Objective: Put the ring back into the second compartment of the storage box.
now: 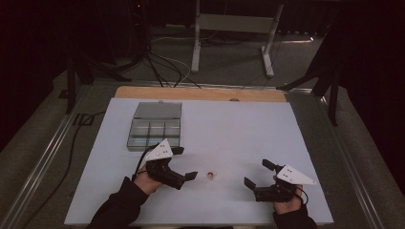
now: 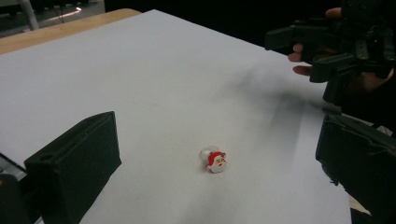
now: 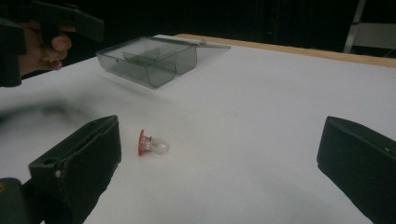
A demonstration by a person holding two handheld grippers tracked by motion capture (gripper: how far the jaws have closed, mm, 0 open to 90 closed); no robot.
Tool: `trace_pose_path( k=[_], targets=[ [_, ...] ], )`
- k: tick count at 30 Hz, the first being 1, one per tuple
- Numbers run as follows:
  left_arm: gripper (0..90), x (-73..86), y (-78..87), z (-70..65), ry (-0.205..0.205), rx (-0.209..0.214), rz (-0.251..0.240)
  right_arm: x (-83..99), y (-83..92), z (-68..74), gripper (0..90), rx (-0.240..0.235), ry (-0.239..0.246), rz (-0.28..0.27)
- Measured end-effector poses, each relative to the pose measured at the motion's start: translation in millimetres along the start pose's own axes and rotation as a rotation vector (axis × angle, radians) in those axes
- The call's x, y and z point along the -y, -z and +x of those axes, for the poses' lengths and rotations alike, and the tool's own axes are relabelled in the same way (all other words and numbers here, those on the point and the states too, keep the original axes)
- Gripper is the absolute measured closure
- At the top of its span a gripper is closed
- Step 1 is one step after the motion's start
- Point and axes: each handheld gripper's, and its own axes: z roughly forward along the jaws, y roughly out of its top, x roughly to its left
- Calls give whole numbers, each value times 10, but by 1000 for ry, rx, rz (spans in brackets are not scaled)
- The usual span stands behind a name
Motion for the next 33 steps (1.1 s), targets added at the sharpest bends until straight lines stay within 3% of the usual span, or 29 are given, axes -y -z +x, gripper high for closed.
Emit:
trace_pose_path(
  k=[8, 20, 27, 33],
  targets=[
    [2, 4, -166, -57, 4, -6, 23, 4, 0, -1, 0, -1, -2, 3],
    [3, 66, -420, -167, 3, -53, 69, 1, 7, -5, 0, -1, -3, 1],
    [3, 123, -557, -236, 37, -81, 97, 1, 8, -8, 0, -2, -5, -1],
    [3, 145, -631, -279, 38, -109, 120, 1, 10, -11, 0, -2, -7, -2]
  ],
)
